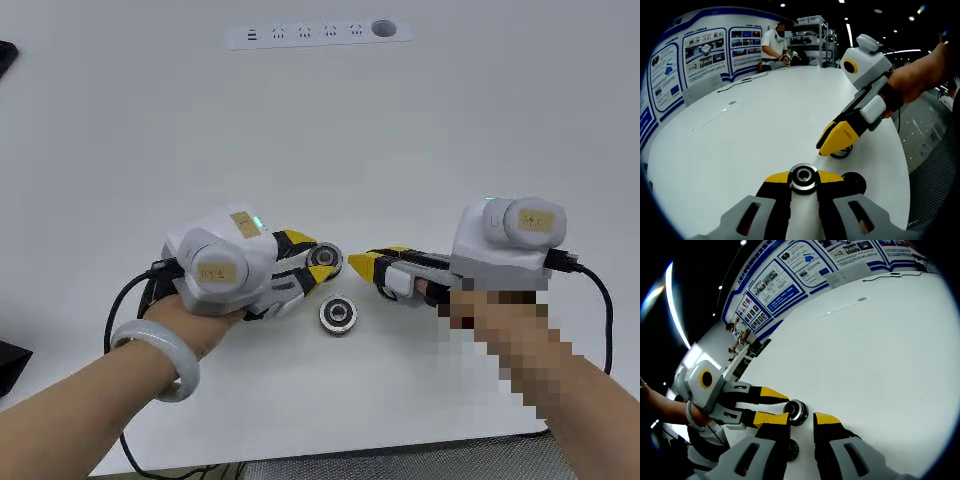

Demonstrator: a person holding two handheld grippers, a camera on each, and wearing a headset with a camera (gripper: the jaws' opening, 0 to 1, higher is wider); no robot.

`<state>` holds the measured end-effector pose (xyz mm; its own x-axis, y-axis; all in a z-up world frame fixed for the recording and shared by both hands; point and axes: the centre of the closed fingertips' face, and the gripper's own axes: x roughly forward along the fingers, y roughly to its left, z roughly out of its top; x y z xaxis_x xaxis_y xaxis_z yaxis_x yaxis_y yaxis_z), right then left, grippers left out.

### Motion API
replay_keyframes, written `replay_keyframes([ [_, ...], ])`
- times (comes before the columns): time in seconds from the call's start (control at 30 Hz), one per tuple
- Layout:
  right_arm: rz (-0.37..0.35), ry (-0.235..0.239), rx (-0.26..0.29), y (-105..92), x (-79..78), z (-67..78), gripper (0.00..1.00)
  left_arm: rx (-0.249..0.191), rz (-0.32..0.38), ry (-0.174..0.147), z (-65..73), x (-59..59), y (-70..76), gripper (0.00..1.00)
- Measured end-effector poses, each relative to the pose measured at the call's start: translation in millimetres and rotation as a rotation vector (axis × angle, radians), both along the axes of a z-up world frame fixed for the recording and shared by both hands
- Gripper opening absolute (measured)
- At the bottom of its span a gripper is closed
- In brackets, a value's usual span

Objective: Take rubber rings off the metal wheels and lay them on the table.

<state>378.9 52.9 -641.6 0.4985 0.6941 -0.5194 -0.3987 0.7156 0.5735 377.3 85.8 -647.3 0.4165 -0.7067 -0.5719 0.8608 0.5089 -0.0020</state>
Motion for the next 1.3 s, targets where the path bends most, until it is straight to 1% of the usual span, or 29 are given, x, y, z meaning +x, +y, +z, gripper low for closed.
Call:
replay_keyframes([
  [0.2, -0.011, 0.014, 0.022, 1.3, 2.7, -2.2, 0.19, 0.019, -0.010, 0.007, -4.3, 0.5, -0.1, 0.18],
  [0.23, -0.017, 0.020, 0.031, 2.0, 2.5, -1.6, 0.19, 0.018, -0.012, 0.002, -4.3, 1.4, -0.6, 0.18],
  [0.33, -0.030, 0.037, 0.059, 4.3, 5.0, -3.2, 0.19, 0.019, -0.016, 0.001, -4.2, 2.1, -1.2, 0.16],
  [0.4, -0.034, 0.049, 0.076, 7.1, 5.5, -4.6, 0.19, 0.023, -0.020, 0.005, -5.0, 1.0, -0.8, 0.14],
  [0.43, -0.036, 0.059, 0.084, 8.7, 5.2, -5.8, 0.19, 0.021, -0.025, -0.002, -4.6, 1.6, -1.4, 0.14],
  [0.5, -0.034, 0.072, 0.090, 12.1, 5.4, -9.2, 0.19, 0.022, -0.026, -0.002, -5.1, 1.5, -1.3, 0.14],
  [0.6, -0.032, 0.090, 0.105, 17.8, 6.2, -12.2, 0.19, 0.030, -0.036, -0.012, -5.4, 1.4, -1.4, 0.14],
  [0.73, -0.030, 0.102, 0.119, 23.0, 10.1, -16.4, 0.19, 0.032, -0.037, -0.017, -5.2, 1.1, -1.4, 0.14],
  [0.83, -0.024, 0.123, 0.131, 26.9, 10.8, -21.0, 0.20, 0.032, -0.035, -0.019, -4.9, 0.9, -1.4, 0.14],
  [0.97, -0.031, 0.136, 0.154, 27.3, 10.3, -20.4, 0.20, 0.029, -0.031, -0.019, -5.6, 1.1, -0.5, 0.14],
  [1.07, -0.036, 0.157, 0.172, 25.5, 7.4, -20.1, 0.20, 0.026, -0.027, -0.019, -6.2, 1.0, 0.1, 0.14],
  [1.17, -0.026, 0.161, 0.171, 24.8, 3.3, -19.5, 0.19, 0.026, -0.028, -0.019, -6.8, 0.9, 0.6, 0.14],
  [1.2, -0.031, 0.167, 0.181, 24.8, 2.7, -18.3, 0.19, 0.025, -0.028, -0.019, -6.8, 0.8, 0.6, 0.14],
  [1.3, -0.030, 0.164, 0.181, 24.8, 0.7, -16.4, 0.19, 0.024, -0.027, -0.019, -6.9, 0.5, 0.5, 0.14],
])
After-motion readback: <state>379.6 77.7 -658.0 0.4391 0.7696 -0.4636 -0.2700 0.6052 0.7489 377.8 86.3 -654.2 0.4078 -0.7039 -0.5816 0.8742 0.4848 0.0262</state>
